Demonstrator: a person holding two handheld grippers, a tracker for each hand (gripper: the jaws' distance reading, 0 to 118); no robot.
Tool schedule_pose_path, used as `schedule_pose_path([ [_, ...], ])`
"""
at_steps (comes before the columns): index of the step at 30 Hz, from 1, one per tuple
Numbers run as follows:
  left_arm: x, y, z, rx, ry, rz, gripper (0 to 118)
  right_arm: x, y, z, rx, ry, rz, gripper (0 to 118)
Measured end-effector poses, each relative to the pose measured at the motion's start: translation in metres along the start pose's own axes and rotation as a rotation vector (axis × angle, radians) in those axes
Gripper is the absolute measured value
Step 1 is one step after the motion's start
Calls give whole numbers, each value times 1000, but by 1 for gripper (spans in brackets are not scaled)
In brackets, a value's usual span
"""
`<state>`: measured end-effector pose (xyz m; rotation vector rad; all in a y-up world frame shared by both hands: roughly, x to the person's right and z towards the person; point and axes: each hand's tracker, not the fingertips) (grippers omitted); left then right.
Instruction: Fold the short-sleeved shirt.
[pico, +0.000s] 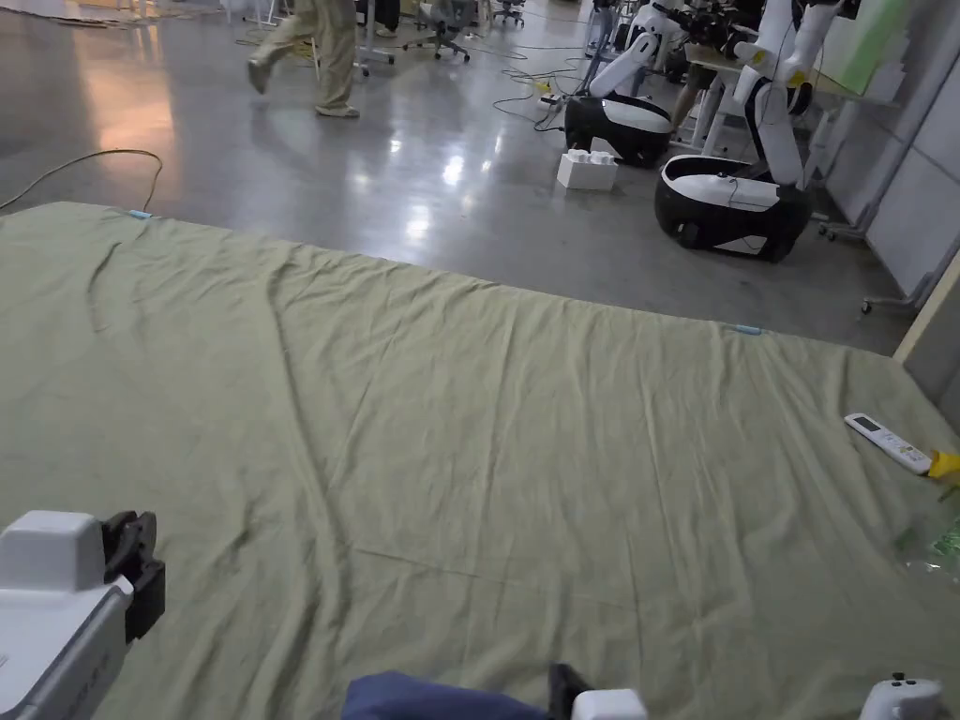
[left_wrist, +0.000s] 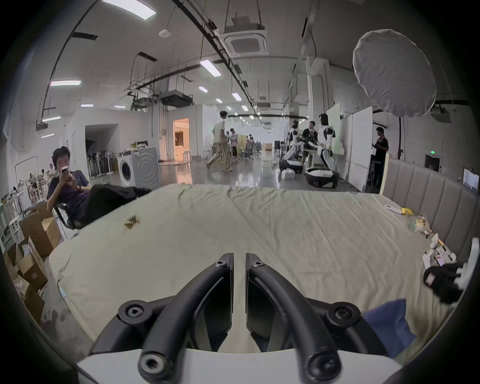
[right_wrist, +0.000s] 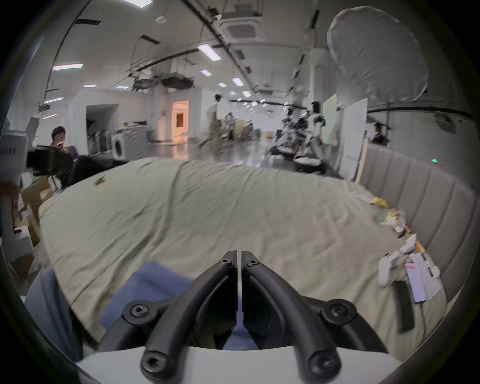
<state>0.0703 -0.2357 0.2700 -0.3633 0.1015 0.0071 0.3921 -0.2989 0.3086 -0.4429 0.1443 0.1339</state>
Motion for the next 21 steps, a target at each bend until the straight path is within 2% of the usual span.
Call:
schedule_pose_path([
  [2, -5, -9, 1, -46, -18, 29, 9, -17, -10, -10, -38, 46, 5, 3],
  [4, -9, -18, 3, -96, -60, 47, 9, -27, -21, -23, -69, 46, 14, 3],
  [9, -12, -43, 3, -225, -191, 180, 12, -22, -51, -49, -162, -72, -2, 3],
  [10, -12, -48, 2, -250, -225, 211, 17, -18, -55, -51, -167, -72, -11, 3],
  [14, -5, -65, -11, -368, -402, 333, 74, -12, -64, -51, -161, -94, 0, 3],
  [16, 3, -73, -20, -433, -499, 354, 79, -10, -67, -52, -160, -100, -14, 3],
  [21, 23, -87, -51, -573, -684, 469, 81, -6, -73, -50, -152, -99, -51, 3],
])
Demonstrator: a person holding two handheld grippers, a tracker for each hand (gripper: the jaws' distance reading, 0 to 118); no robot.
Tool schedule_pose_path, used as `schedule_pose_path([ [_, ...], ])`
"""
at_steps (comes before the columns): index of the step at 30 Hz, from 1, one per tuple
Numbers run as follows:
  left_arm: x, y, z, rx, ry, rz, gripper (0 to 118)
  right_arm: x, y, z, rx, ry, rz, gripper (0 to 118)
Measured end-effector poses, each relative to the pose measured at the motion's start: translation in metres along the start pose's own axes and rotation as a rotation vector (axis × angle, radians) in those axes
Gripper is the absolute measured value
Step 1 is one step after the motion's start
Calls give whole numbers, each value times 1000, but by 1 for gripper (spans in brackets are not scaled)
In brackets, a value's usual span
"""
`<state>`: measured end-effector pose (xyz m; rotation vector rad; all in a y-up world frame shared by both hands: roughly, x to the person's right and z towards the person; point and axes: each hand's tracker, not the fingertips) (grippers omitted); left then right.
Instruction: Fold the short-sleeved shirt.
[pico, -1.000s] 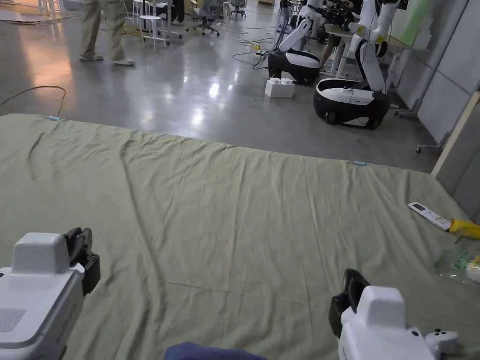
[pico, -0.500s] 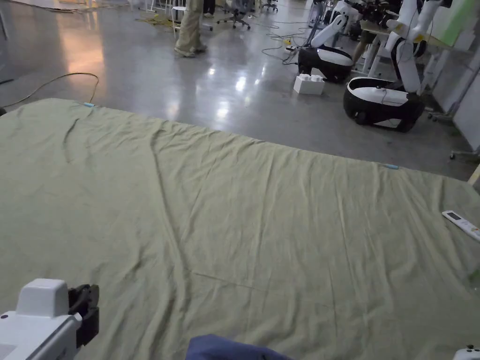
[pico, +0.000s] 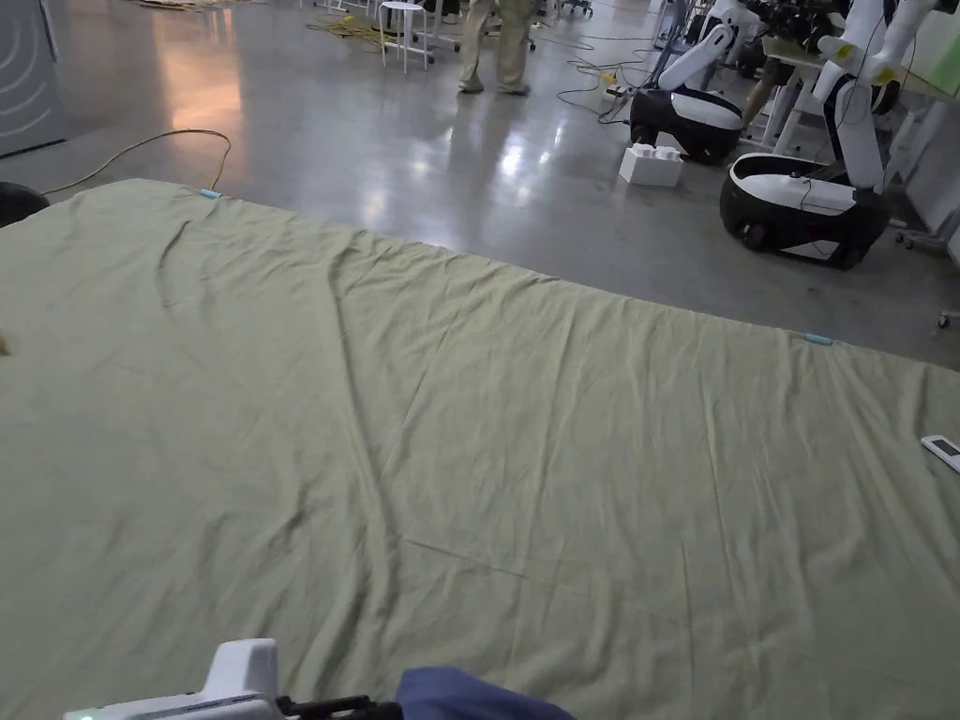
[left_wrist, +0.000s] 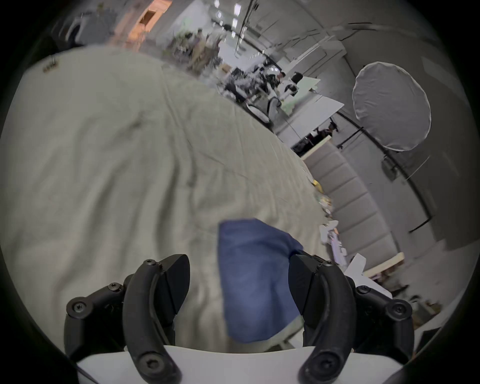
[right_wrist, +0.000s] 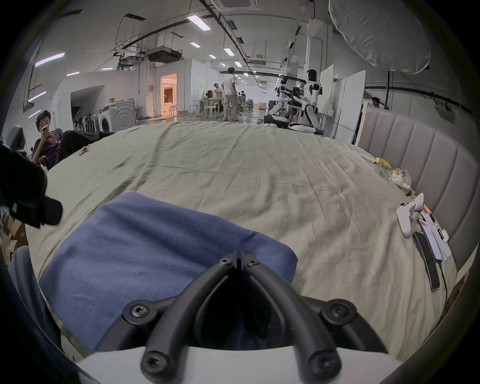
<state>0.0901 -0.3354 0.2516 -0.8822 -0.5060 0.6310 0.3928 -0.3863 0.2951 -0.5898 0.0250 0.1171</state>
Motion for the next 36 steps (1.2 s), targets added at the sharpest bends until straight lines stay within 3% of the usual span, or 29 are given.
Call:
schedule_pose_path([
  [7, -11, 8, -55, -167, -42, 79, 81, 5, -5, 1, 8, 19, -18, 3],
  [14, -25, 8, -87, -252, -197, 187, 79, 6, -6, 1, 8, 25, -17, 3],
  [16, -33, 10, -89, -249, -202, 238, 66, 7, -7, 2, 9, 25, -26, 3],
  [17, -37, 9, -90, -246, -184, 247, 50, 9, -7, 3, 10, 23, -37, 3],
  [21, -48, 0, -87, -230, -225, 286, 34, 14, -9, 5, 12, 33, -29, 3],
  [26, -41, -2, -79, -198, -240, 234, 26, 16, -8, 6, 15, 16, -30, 3],
  [36, -32, 6, -67, -195, -272, 186, 24, 17, -5, 6, 11, 0, 2, 3],
])
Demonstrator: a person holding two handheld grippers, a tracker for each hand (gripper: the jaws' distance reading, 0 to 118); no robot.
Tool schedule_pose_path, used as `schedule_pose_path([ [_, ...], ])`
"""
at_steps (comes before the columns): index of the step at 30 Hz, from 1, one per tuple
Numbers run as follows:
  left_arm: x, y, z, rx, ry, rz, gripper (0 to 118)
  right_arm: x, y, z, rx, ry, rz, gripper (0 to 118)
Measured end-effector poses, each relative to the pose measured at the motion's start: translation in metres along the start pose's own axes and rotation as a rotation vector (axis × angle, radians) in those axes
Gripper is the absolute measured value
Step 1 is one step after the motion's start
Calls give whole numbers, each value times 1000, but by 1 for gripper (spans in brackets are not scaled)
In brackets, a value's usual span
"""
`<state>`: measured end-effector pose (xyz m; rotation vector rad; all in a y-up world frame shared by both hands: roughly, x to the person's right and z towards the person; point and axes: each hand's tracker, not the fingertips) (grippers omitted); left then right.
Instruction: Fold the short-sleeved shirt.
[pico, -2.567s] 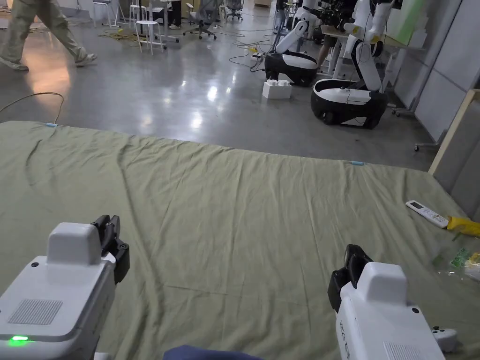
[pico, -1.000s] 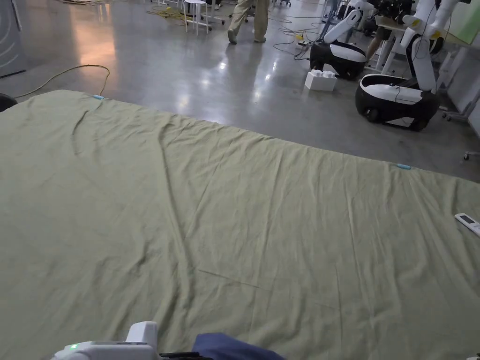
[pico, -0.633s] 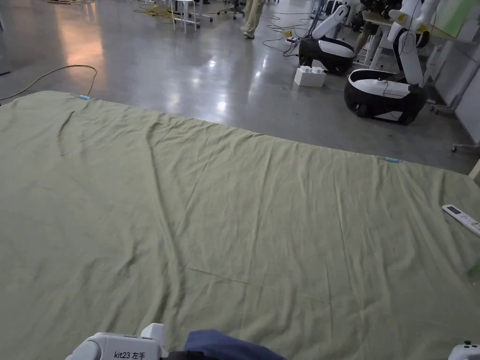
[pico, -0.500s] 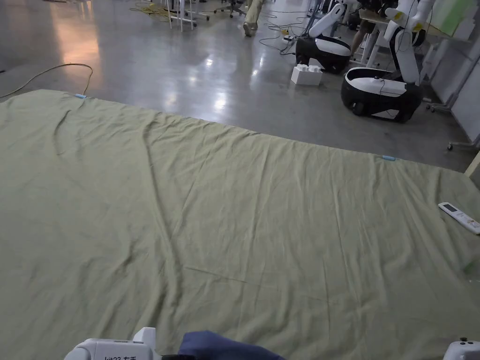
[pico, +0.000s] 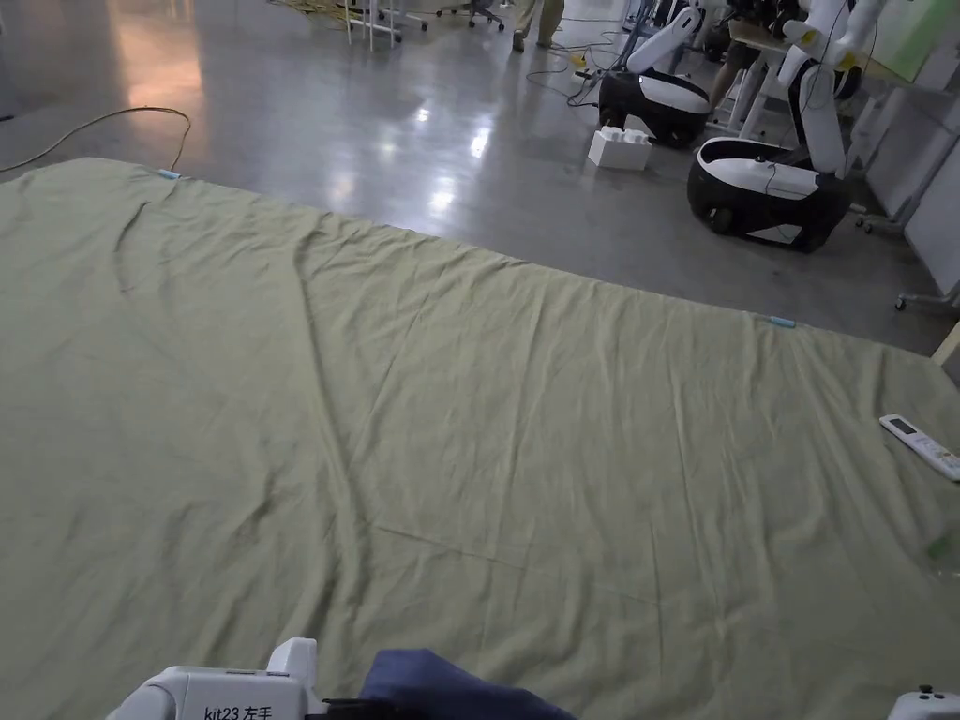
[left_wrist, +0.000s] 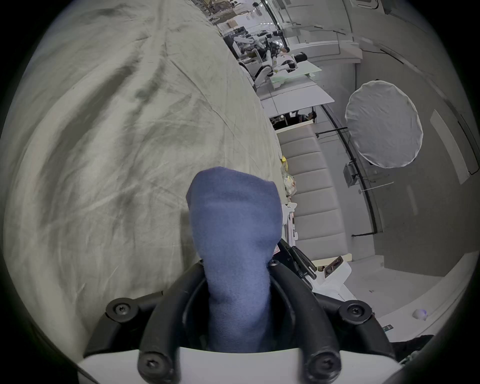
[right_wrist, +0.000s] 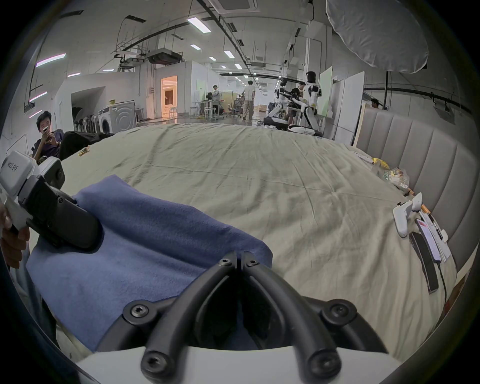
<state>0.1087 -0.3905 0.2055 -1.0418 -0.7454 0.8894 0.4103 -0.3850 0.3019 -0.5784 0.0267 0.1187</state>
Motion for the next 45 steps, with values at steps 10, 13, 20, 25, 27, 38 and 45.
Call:
schedule_pose_path([
  [10, 20, 44, 75, 45, -16, 15, 23, 42, 65, 25, 128, -16, -24, 3],
  [13, 20, 60, 116, 72, 8, 7, 23, 59, 98, 32, 195, -45, -26, 3],
  [20, 22, 99, 218, 146, 134, -57, 23, 85, 167, 43, 326, -98, -47, 3],
  [25, 13, 123, 283, 212, 224, -60, 23, 96, 194, 44, 363, -109, -81, 3],
  [27, 6, 134, 307, 228, 253, -55, 23, 98, 199, 45, 366, -113, -91, 3],
  [38, -6, 144, 343, 166, 600, -46, 23, 96, 179, 41, 314, -100, -118, 3],
  [45, -17, 149, 335, 157, 880, -64, 40, 97, 168, 41, 285, -105, -110, 3],
])
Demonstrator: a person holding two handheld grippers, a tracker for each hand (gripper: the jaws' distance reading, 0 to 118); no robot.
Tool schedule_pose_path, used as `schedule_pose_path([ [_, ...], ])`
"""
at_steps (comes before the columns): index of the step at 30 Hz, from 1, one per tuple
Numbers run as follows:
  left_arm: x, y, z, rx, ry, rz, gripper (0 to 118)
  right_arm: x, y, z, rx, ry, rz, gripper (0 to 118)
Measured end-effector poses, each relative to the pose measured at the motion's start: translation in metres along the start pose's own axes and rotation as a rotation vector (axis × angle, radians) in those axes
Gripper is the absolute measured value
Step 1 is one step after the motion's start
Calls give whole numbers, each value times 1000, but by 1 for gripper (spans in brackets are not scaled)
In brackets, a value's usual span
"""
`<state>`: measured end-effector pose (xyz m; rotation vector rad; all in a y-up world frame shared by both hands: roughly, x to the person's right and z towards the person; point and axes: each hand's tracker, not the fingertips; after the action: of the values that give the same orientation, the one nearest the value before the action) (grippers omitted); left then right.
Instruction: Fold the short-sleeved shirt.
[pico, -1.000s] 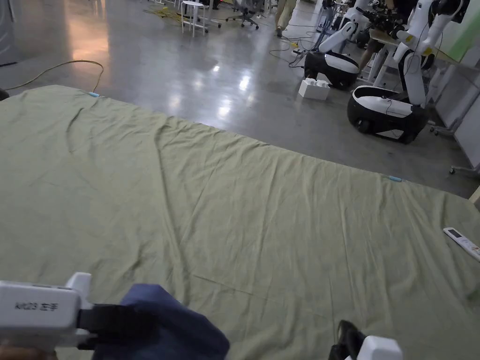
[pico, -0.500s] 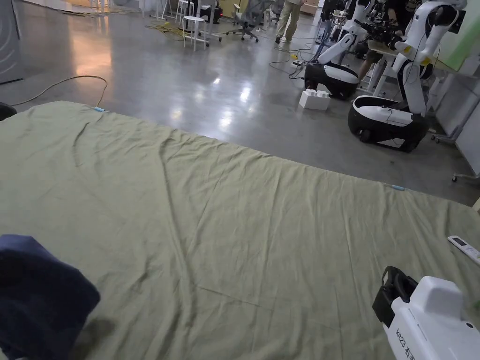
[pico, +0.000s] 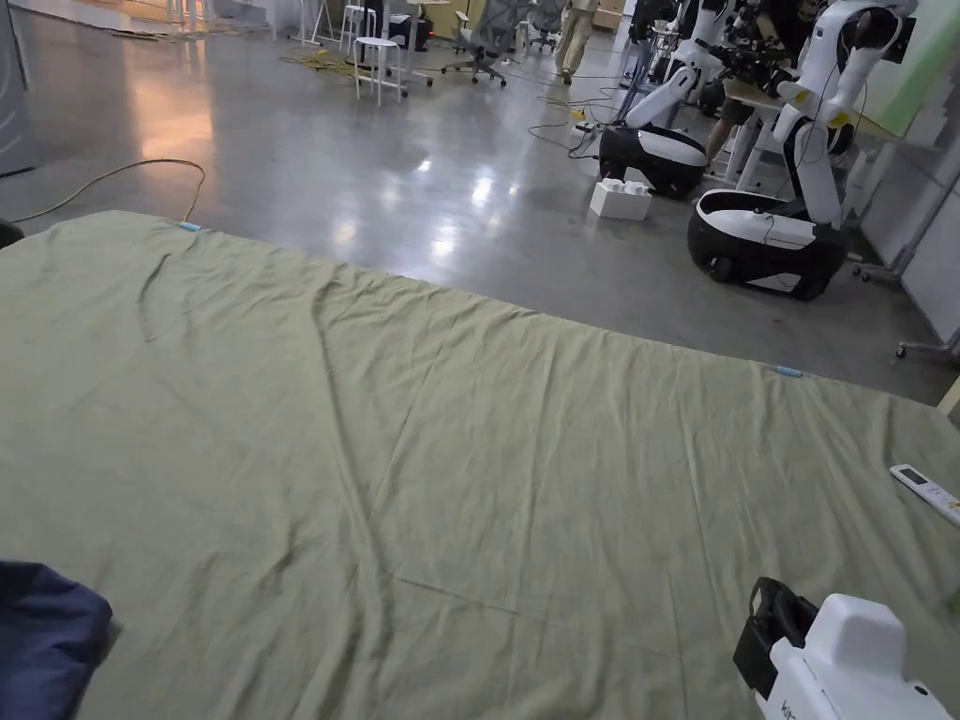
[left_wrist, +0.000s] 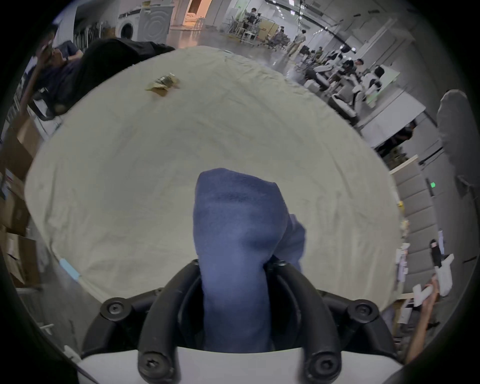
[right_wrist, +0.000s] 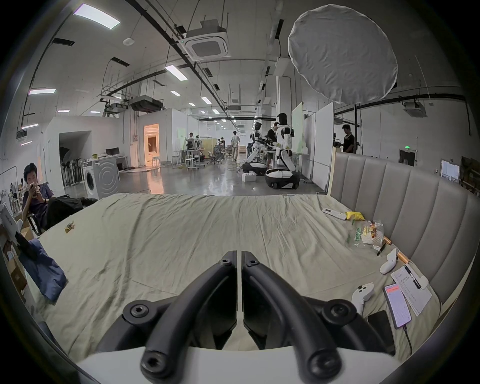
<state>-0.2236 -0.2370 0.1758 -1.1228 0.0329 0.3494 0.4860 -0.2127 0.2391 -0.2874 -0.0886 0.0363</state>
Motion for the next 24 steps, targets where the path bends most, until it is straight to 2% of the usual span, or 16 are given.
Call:
schedule_pose_path([
  [3, -1, -2, 0, 4, 106, -39, 52, 3, -1, 1, -3, -3, -3, 3],
  [5, 1, -2, 3, 50, 103, -26, 58, 5, -2, 1, -6, -4, -4, 3],
  [6, 6, -2, 4, 43, 29, 5, 58, 5, -3, 1, -7, -4, -4, 3],
  [9, 15, -3, 10, 136, 160, -38, 60, 8, -5, 1, -11, -3, -9, 3],
  [12, 27, -10, 16, 258, 201, -57, 62, 10, -8, 1, -14, -2, -16, 3],
  [16, 54, -34, 8, 336, 153, -98, 62, 10, -14, 3, -15, -3, -26, 3],
  [24, 152, -104, -43, 505, 52, -344, 62, 5, -24, 3, -19, 5, -29, 3],
])
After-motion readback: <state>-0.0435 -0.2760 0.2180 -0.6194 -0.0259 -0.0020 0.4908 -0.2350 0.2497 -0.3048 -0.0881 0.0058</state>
